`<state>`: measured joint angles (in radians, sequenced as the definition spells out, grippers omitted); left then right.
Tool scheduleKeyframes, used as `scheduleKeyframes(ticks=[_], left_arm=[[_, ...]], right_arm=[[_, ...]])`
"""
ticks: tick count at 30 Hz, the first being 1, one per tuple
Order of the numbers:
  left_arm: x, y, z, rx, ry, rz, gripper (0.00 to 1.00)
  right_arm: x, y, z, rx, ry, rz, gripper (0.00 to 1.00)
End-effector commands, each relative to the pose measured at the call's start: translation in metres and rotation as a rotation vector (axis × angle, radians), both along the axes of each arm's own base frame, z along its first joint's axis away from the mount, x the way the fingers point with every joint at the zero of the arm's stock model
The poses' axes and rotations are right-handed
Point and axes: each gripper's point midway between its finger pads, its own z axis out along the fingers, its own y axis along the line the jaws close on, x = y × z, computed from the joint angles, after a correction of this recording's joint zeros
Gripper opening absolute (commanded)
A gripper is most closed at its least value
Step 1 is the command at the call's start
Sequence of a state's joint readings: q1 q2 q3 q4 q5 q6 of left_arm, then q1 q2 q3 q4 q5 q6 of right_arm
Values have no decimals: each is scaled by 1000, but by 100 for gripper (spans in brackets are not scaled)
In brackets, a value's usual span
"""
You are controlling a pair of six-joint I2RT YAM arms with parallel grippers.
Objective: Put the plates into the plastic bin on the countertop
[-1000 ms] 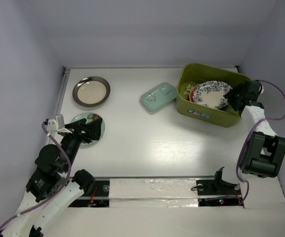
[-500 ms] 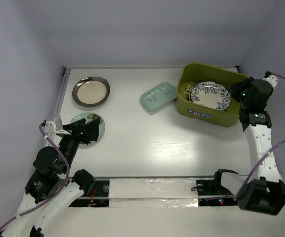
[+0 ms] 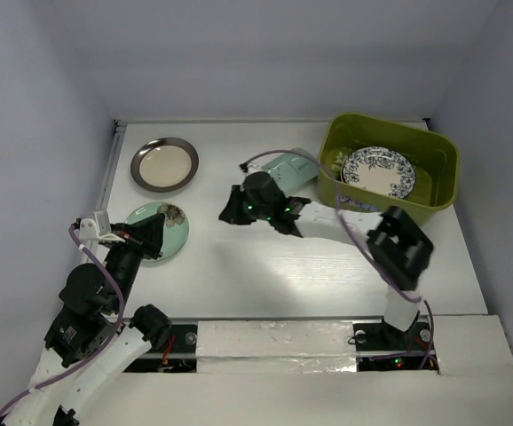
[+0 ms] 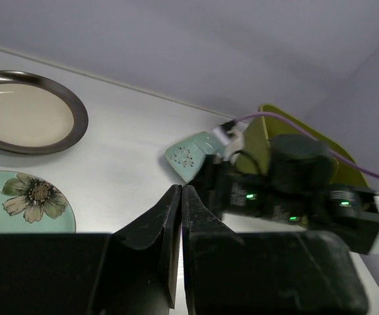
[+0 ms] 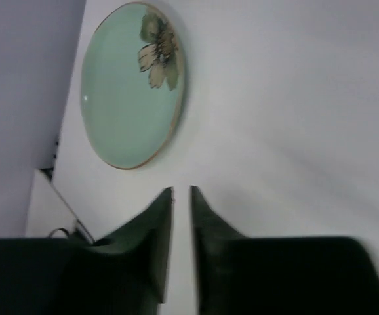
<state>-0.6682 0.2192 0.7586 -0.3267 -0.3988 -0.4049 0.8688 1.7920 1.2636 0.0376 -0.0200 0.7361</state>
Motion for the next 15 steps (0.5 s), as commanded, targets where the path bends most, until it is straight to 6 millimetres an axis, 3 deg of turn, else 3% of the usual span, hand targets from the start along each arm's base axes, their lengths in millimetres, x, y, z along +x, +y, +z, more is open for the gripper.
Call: scheduleKeyframes(ticks=[1, 2, 3, 4, 5, 6, 7, 8, 10, 11, 13, 15], left_arm=[[0, 4, 4, -19, -18, 19, 2], [0, 4, 4, -19, -16, 19, 6], [0, 3, 5, -20, -18, 17, 8], [0, 3, 4, -19, -18, 16, 10], [0, 2, 4, -18, -18, 13, 13], [1, 2, 4, -15, -16, 12, 15], [0, 2, 5, -17, -19, 10, 16], [1, 1, 5, -15, -19, 10, 18], [1, 0, 5, -12, -18, 6, 20], [1, 1, 5, -14, -21, 6, 20], [0, 1, 5, -13, -20, 4, 22], [0, 1, 4, -12, -19, 6, 22]], right_arm=[[9, 59, 17, 156, -10, 66, 21], [6, 71, 9, 161, 4, 92, 37], [4, 88, 15, 191, 15, 118, 43], [8, 96, -16, 163, 57, 118, 50], [5, 105, -24, 168, 70, 134, 59], [6, 115, -22, 202, 91, 146, 60], [7, 120, -30, 205, 114, 147, 60], [1, 129, -55, 192, 150, 162, 61], [-1, 144, -57, 224, 176, 174, 61], [0, 147, -79, 207, 205, 172, 61], [-5, 162, -79, 237, 229, 196, 60], [-11, 169, -100, 236, 272, 202, 57]])
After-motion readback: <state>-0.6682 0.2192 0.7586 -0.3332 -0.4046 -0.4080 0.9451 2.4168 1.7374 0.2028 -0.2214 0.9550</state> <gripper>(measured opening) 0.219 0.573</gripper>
